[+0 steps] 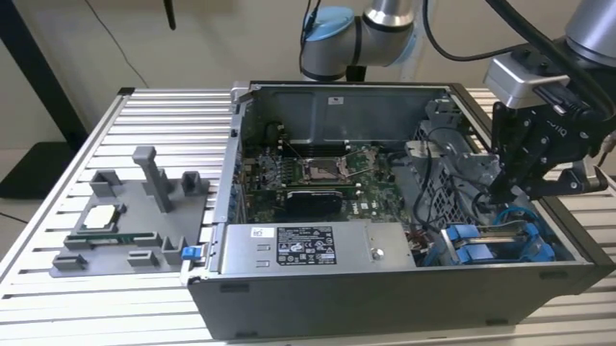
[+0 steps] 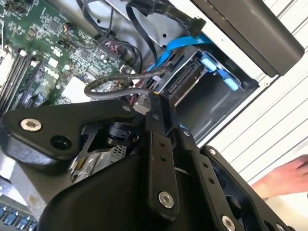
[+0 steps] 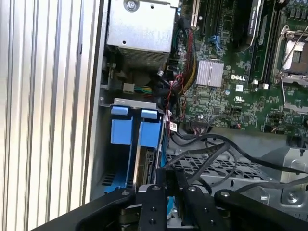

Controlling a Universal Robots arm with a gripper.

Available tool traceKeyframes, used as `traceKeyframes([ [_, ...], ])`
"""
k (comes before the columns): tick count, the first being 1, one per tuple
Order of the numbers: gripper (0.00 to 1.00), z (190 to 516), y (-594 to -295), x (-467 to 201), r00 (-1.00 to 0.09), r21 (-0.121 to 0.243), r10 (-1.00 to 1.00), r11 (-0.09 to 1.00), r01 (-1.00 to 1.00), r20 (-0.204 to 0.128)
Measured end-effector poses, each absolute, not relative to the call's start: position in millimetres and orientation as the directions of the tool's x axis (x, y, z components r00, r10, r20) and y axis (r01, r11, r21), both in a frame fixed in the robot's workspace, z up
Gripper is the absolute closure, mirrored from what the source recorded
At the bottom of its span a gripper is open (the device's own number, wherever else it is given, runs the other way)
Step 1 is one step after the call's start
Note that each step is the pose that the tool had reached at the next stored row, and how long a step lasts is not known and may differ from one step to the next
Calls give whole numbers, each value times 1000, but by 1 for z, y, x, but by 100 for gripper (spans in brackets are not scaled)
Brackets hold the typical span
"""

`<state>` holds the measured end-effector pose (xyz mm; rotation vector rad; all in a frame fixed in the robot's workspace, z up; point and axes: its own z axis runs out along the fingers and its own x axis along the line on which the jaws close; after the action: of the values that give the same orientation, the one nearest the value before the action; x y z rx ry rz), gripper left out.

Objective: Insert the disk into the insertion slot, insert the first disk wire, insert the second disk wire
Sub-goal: 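Insert the first disk wire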

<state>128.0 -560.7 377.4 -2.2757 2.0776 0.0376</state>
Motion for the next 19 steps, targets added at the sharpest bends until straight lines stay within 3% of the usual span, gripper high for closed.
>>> traceKeyframes([
  [12, 100, 369, -566, 133, 72, -27, -996, -70, -997, -56],
  [19, 100, 368, -567, 139, 65, -16, -997, -64, -998, -35],
])
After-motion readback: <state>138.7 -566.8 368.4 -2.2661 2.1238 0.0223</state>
